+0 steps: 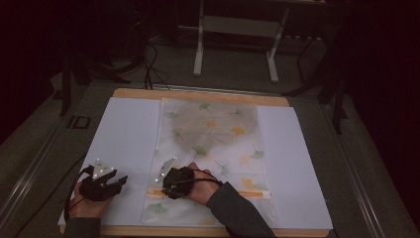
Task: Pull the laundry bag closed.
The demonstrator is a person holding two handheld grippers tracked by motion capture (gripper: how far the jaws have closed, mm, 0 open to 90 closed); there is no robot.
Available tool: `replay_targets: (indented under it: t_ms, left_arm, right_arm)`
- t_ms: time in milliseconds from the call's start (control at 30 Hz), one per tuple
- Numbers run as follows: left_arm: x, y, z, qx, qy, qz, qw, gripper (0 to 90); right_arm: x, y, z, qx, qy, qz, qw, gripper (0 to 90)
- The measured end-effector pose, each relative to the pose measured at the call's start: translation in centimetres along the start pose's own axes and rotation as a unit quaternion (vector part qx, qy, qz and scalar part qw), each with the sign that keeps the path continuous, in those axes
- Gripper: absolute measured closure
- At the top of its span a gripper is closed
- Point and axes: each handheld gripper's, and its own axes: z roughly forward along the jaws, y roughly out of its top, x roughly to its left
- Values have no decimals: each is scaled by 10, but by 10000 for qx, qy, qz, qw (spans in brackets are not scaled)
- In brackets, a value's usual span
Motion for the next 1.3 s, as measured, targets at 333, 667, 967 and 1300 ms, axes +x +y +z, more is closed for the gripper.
replay_targets:
  t_ms: [333,667,967,1300]
  left_arm:
    - [0,0,0,6,-3,8,10000,528]
    - [-1,0,0,43,31,61,10000,528]
    - [-2,0,1,66,39,117,9999,528]
    - [-2,0,1,68,38,113,9999,527]
  right_arm:
    - [7,12,10,54,86,-110,9999,714]
    - [9,19,21,183,102,-231,9995,697]
    - [9,26,30,303,165,-271,9990,692]
    - [7,34,37,575,313,-339,9973,779]
